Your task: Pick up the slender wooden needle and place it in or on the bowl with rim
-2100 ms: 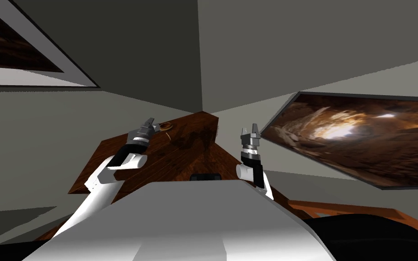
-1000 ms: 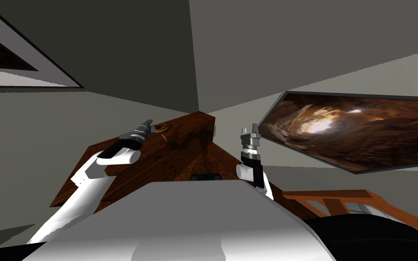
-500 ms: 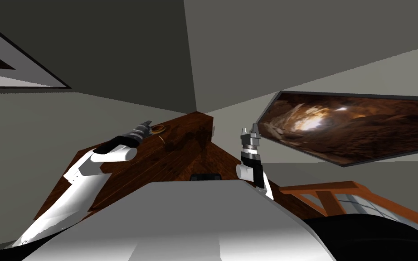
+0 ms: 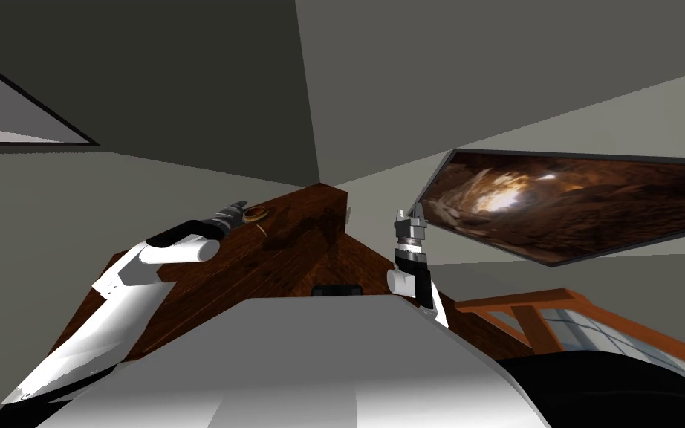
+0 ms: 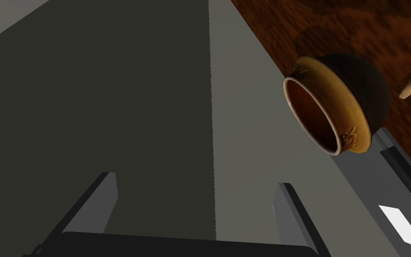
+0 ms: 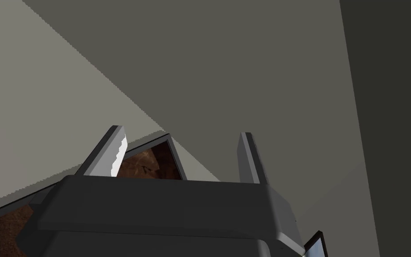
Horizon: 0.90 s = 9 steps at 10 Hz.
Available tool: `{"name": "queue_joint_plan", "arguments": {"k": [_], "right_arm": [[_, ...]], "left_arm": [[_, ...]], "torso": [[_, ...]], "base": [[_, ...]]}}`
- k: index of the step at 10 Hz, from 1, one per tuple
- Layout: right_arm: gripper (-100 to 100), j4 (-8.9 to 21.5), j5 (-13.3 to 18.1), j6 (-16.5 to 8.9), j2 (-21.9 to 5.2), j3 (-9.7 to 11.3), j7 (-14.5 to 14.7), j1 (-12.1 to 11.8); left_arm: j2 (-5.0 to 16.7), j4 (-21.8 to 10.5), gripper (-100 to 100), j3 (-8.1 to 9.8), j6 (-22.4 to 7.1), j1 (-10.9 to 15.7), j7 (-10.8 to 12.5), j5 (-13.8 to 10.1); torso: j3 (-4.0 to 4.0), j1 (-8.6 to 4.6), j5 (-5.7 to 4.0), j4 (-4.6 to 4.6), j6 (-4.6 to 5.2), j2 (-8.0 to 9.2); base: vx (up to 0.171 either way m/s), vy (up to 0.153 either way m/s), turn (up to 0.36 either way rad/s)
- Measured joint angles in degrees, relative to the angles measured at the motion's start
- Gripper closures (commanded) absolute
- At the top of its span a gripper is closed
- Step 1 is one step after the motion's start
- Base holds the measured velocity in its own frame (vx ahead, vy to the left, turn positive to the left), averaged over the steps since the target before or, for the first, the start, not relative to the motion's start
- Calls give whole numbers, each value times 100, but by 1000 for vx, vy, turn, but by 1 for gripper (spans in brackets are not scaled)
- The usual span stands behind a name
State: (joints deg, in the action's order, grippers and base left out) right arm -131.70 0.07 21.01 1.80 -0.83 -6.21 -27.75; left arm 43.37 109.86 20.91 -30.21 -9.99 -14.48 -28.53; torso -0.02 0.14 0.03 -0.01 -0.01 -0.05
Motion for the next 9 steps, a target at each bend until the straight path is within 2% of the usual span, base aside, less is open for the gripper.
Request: {"name": "queue_joint_plan", "arguments": {"k": [3, 8, 9], "right_arm": [[0, 0, 0, 0, 0, 0, 0, -1], [0, 0, 0, 0, 0, 0, 0, -1], [0, 0, 0, 0, 0, 0, 0, -1]], "left_arm": [[45, -14, -100, 26, -437, 28, -27, -66], [326, -206, -100, 99, -1202, 132, -137, -463], [334, -205, -100, 96, -1382, 157, -136, -464]], "torso": [[1, -9, -1, 0, -4, 3], [-3, 4, 2, -2, -3, -5], [-1, -2, 1, -1, -4, -1]], "base": [[10, 9, -33], [18, 30, -64], [26, 25, -149]]}}
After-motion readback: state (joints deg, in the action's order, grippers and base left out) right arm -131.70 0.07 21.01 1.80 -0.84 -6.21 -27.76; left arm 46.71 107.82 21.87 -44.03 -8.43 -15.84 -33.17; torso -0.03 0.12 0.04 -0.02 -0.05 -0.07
